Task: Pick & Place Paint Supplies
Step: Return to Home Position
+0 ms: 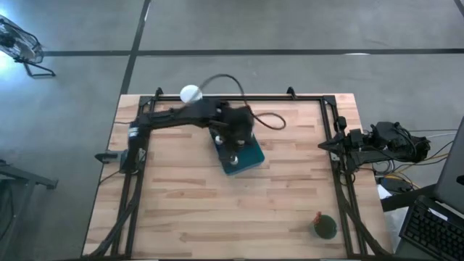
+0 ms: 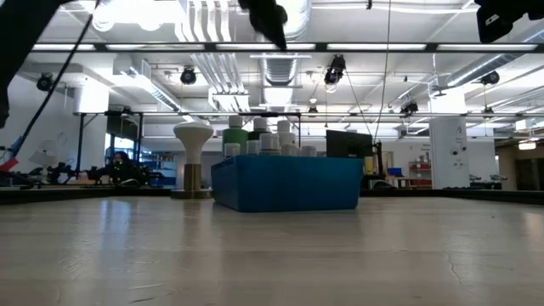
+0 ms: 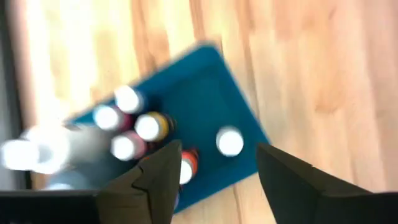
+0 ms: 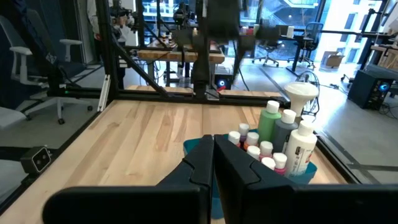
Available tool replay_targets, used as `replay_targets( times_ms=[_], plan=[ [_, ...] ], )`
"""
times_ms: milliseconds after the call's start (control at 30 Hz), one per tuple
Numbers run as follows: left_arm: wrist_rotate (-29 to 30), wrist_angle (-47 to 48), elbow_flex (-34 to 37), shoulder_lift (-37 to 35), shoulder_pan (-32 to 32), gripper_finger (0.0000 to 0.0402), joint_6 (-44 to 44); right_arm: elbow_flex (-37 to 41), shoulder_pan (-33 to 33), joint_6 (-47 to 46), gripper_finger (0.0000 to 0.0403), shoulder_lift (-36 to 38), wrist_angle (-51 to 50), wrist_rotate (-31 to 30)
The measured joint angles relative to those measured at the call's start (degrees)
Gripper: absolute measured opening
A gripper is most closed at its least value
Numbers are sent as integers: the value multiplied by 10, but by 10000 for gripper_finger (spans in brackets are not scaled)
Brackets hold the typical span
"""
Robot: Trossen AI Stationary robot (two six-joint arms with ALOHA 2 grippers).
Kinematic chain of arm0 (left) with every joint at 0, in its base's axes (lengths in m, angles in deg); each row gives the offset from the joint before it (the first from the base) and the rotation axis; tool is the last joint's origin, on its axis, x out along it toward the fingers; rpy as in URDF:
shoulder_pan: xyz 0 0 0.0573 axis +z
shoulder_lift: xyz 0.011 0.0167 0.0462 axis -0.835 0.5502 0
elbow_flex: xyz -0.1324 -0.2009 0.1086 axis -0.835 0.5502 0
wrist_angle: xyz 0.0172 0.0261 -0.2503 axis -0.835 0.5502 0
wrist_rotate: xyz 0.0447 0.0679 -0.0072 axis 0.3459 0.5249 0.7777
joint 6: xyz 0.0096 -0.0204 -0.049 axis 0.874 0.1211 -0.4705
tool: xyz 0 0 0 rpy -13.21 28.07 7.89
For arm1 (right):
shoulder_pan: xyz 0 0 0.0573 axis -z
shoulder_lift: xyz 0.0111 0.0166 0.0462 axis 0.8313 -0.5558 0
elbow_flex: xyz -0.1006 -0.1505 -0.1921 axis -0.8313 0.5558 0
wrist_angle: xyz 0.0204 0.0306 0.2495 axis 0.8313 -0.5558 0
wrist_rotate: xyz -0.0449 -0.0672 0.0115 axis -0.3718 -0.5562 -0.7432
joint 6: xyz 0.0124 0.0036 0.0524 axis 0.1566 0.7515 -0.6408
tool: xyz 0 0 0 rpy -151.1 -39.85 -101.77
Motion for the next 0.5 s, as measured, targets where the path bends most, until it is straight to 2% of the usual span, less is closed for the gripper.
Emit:
replay_targets(
  times_ms=[100, 233, 367, 500],
  plan=[
    [3, -35, 3, -54, -17, 187, 2, 0, 0, 0, 8, 0, 0, 0],
    [6, -110, 68, -145, -39, 147, 3, 0, 0, 0, 8, 0, 0, 0],
    [9, -219, 191, -255, -51, 117, 3, 0, 0, 0, 8, 0, 0, 0],
    [20, -325, 333, -364, -51, 104, -5, 0, 0, 0, 8, 0, 0, 0]
  ],
)
